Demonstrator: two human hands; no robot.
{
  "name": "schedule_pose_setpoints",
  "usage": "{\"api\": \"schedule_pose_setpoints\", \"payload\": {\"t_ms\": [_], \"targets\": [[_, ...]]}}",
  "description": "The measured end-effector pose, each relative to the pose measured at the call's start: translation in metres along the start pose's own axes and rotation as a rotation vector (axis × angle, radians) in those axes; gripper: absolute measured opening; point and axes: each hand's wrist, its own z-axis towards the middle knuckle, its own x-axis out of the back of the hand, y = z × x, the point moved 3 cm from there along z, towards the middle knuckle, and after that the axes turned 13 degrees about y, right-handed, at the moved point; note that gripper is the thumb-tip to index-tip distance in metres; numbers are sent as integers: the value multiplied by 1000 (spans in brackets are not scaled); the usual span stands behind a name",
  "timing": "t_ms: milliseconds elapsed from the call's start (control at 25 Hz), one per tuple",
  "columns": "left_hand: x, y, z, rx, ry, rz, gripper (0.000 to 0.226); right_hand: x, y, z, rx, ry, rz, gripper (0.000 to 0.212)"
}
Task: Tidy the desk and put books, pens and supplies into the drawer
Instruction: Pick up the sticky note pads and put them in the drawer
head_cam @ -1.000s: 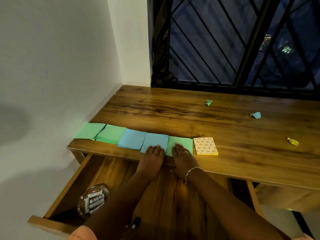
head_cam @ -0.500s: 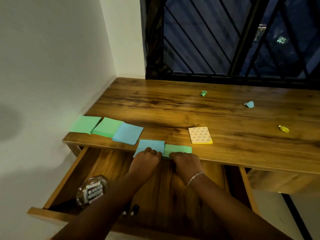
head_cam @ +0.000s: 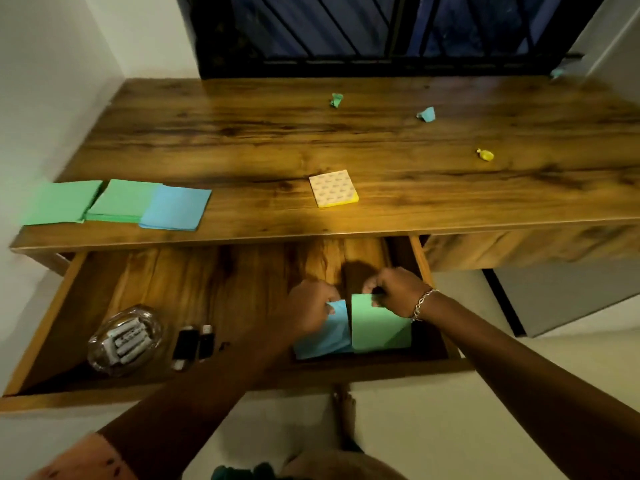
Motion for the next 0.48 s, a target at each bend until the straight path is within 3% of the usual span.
{"api": "schedule_pose_setpoints", "payload": {"t_ms": [200,480], "targets": [[-42,-3,23,53,-69,-109,25,-19,32,2,-131,-28,-38,23],[-63,-11,36,-52,-135,91,40,-30,32,17,-116,-40,-279,27]]}}
